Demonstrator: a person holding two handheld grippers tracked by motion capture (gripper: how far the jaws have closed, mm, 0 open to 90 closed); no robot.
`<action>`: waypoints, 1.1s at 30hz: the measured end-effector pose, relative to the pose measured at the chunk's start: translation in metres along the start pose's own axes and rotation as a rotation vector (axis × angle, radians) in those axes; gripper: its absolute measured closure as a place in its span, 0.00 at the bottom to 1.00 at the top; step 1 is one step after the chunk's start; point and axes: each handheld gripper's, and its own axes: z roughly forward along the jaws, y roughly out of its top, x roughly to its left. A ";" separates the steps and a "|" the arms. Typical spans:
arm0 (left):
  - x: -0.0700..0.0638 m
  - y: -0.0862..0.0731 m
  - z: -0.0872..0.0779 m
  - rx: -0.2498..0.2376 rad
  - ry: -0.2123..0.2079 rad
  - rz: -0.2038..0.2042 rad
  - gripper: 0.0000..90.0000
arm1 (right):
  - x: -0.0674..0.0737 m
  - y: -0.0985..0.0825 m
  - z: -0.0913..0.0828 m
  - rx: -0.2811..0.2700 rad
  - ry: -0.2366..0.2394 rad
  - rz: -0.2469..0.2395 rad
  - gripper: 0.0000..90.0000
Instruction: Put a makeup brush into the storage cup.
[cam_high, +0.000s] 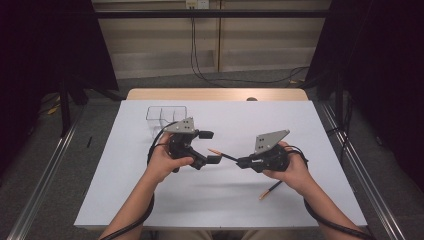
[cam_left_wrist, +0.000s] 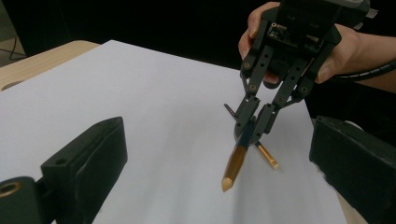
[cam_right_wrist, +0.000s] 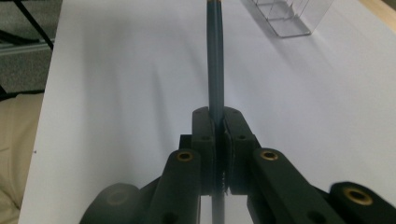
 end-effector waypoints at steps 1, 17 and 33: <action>0.000 0.000 0.000 -0.003 0.003 -0.004 0.04 | 0.000 0.000 0.000 -0.017 0.005 0.004 0.94; 0.001 -0.004 0.001 -0.036 -0.008 -0.029 0.03 | 0.001 -0.004 -0.002 -0.250 -0.021 0.102 0.94; 0.003 -0.004 0.001 -0.093 0.010 -0.045 0.03 | 0.002 -0.011 -0.002 -0.398 -0.023 0.185 0.94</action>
